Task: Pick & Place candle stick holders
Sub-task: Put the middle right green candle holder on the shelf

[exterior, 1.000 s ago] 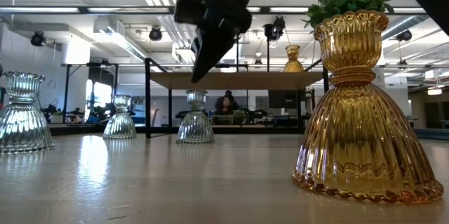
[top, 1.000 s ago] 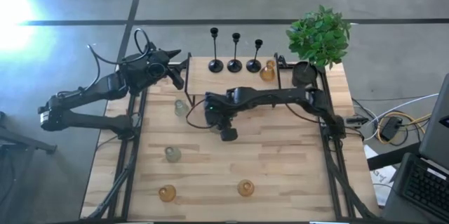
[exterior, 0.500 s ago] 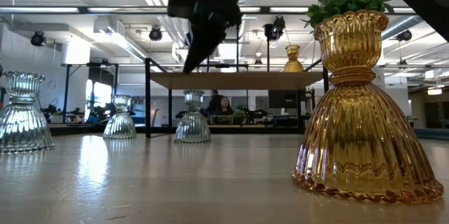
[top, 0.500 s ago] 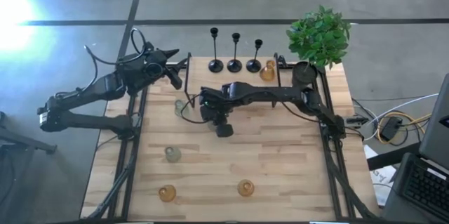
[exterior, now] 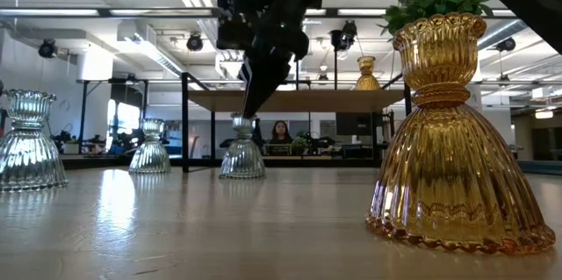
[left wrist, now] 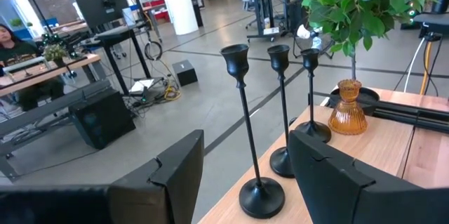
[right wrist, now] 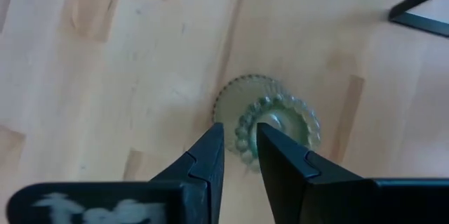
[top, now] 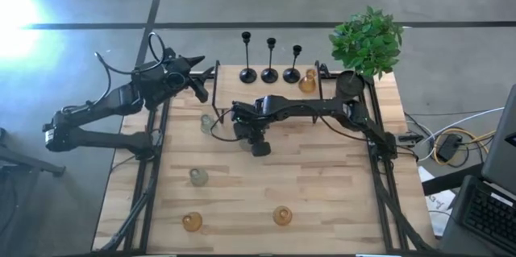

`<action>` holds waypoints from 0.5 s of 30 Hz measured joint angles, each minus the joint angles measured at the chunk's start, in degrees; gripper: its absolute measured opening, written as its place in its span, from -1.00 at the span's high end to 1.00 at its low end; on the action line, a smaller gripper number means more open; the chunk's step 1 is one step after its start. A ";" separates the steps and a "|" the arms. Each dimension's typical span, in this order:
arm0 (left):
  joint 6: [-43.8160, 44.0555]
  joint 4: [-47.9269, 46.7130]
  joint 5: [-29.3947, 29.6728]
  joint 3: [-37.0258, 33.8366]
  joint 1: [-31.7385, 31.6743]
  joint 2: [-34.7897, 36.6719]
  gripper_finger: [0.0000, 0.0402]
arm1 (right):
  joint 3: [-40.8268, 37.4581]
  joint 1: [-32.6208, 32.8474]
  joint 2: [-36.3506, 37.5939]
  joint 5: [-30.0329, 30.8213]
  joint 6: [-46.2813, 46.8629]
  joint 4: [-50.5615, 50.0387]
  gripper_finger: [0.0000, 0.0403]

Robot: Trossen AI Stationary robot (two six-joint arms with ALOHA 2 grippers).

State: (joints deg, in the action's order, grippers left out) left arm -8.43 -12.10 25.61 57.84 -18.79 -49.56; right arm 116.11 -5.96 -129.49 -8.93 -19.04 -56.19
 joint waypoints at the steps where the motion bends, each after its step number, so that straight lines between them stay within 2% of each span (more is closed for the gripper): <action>1: 0.00 0.00 0.00 0.00 0.00 0.00 -0.06 | -0.44 -0.01 0.00 0.00 -0.04 0.68 0.62; 10: 0.01 0.00 0.00 0.00 0.00 0.00 -0.06 | -3.09 -0.08 0.19 -0.10 0.26 3.47 0.66; 15: 0.02 0.00 0.00 0.00 0.00 0.00 -0.06 | -3.67 -0.05 0.38 0.20 0.80 3.41 0.82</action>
State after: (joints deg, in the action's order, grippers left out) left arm -8.40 -12.10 25.61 57.84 -18.79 -49.56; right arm 112.44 -6.02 -129.12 -8.73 -18.24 -52.78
